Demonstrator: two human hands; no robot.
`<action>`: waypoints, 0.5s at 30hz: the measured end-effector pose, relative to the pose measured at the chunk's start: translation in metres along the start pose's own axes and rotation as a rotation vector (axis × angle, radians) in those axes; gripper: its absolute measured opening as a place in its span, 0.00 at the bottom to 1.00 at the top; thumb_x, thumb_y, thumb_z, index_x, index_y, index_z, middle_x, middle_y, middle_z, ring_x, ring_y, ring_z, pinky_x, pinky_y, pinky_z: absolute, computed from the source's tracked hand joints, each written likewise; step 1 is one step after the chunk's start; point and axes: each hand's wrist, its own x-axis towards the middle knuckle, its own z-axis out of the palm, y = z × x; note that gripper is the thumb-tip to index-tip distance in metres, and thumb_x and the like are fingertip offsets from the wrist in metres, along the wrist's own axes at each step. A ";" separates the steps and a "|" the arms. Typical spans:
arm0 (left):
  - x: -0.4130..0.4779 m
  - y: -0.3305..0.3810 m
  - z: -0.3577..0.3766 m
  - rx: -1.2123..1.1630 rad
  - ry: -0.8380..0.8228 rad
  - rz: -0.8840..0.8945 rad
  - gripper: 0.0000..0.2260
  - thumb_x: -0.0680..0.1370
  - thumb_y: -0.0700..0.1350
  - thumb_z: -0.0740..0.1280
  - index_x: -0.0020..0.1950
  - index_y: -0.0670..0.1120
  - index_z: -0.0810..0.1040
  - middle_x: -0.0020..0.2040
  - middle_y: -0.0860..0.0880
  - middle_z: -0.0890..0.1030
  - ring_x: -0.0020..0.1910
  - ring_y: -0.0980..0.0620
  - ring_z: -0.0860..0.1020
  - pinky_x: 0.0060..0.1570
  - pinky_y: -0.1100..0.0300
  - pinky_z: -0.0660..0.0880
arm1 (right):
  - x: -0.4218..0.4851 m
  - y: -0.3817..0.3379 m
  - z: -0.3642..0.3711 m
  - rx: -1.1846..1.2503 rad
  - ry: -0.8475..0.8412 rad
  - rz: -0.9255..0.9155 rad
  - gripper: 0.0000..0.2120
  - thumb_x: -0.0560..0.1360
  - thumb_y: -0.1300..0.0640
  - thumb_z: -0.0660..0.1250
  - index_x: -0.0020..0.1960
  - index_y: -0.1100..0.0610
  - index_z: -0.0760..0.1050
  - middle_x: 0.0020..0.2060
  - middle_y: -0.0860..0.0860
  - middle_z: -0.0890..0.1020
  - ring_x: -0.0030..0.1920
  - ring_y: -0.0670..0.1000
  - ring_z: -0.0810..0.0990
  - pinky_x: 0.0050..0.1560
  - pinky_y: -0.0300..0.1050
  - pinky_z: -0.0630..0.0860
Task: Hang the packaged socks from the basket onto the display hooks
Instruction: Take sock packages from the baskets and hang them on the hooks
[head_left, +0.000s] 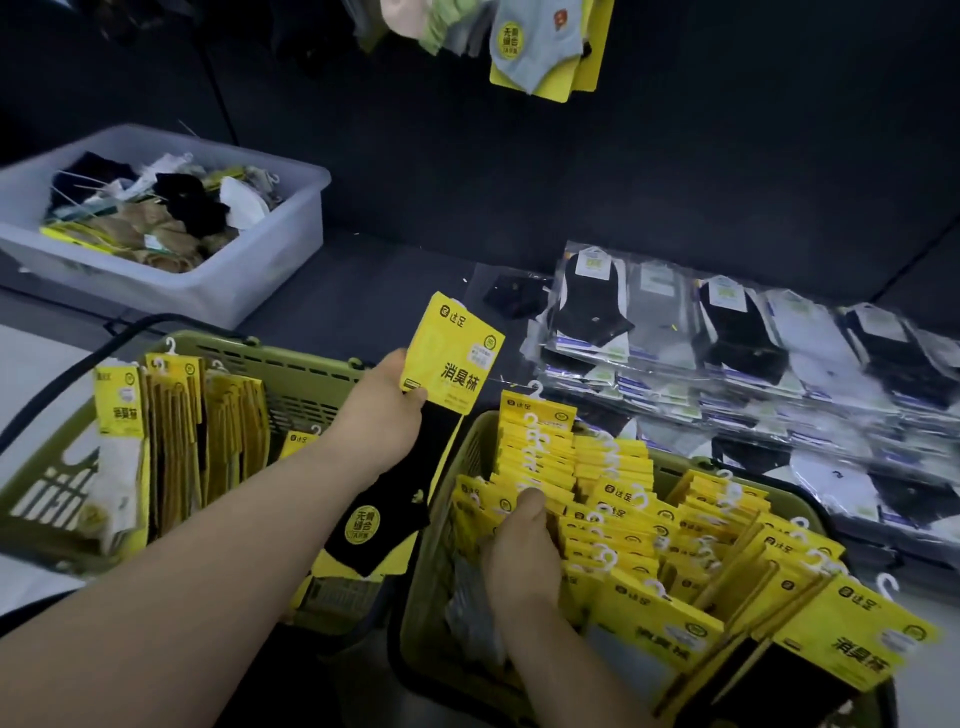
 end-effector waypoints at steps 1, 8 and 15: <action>0.000 0.000 -0.001 0.003 -0.003 0.008 0.13 0.82 0.39 0.57 0.65 0.48 0.70 0.55 0.50 0.77 0.49 0.51 0.74 0.46 0.59 0.68 | 0.001 0.000 -0.003 0.050 -0.008 0.004 0.20 0.77 0.62 0.60 0.65 0.55 0.55 0.45 0.49 0.75 0.44 0.52 0.79 0.41 0.43 0.74; 0.005 0.000 -0.008 0.021 0.012 0.060 0.09 0.82 0.39 0.58 0.54 0.54 0.69 0.45 0.54 0.76 0.40 0.60 0.73 0.39 0.62 0.67 | 0.002 0.003 -0.082 0.895 0.053 0.034 0.07 0.73 0.53 0.69 0.47 0.46 0.72 0.39 0.49 0.85 0.44 0.42 0.83 0.44 0.34 0.72; -0.009 0.012 0.002 -0.383 -0.220 0.000 0.10 0.83 0.51 0.56 0.54 0.59 0.76 0.55 0.62 0.81 0.49 0.69 0.78 0.42 0.73 0.73 | 0.017 -0.048 -0.154 1.100 0.036 -0.158 0.08 0.77 0.49 0.62 0.46 0.43 0.80 0.45 0.48 0.85 0.47 0.50 0.84 0.48 0.47 0.79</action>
